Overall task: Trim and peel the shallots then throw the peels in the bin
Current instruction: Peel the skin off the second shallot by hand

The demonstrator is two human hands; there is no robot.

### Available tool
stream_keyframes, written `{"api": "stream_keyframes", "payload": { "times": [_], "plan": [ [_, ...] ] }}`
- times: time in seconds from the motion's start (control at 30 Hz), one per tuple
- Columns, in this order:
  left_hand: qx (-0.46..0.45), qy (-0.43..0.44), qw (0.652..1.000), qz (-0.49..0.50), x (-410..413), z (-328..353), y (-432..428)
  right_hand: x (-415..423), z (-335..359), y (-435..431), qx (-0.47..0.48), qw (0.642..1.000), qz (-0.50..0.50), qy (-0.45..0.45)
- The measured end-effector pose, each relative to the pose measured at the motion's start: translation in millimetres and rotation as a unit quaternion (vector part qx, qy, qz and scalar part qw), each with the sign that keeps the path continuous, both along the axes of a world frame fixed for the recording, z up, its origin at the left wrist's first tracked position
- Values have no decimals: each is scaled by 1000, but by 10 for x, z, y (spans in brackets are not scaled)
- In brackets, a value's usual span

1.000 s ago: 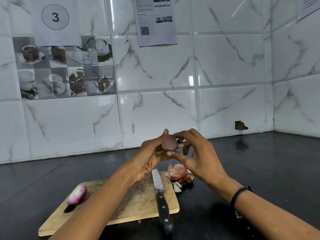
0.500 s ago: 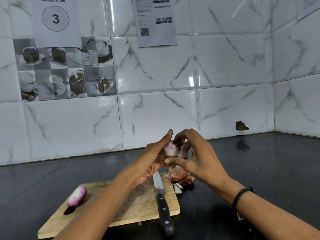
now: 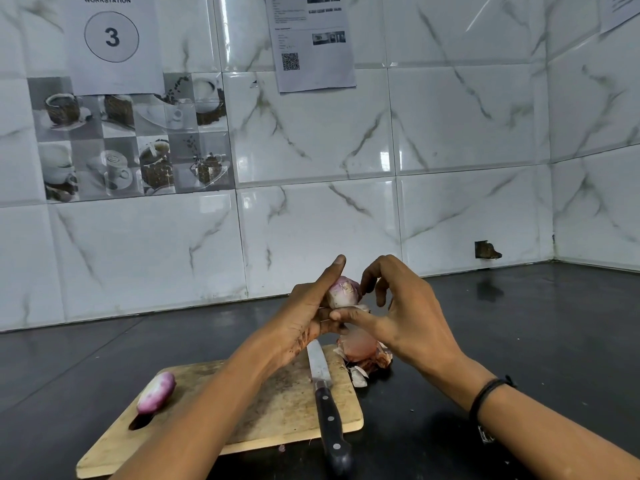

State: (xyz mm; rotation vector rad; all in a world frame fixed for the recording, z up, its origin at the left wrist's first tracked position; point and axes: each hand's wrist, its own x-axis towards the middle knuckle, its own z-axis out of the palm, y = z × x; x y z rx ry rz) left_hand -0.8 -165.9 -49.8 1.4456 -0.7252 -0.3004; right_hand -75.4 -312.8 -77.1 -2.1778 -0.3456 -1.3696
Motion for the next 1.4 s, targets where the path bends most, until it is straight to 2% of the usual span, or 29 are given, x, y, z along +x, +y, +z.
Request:
{"api": "stream_keyframes", "payload": {
  "times": [0.27,0.5,0.73,1.03,1.4],
  "plan": [
    [24,-22,999,14,-5,-25,-13,7,-1,32,-33,999,40,17],
    [33,-39,998,44,14,-55,-33,20,-15,25,-44,998,17,50],
    [6,-29,999,31,8,-22,-35,-5,-1,8,32,999,10,40],
    [9,-31,999,37,19,-52,-45,4,-21,52,-57,998,-2,23],
    [37,-99,990,96,9,-51,-61,12,-46,88,-111,991,-63,35]
  ]
}}
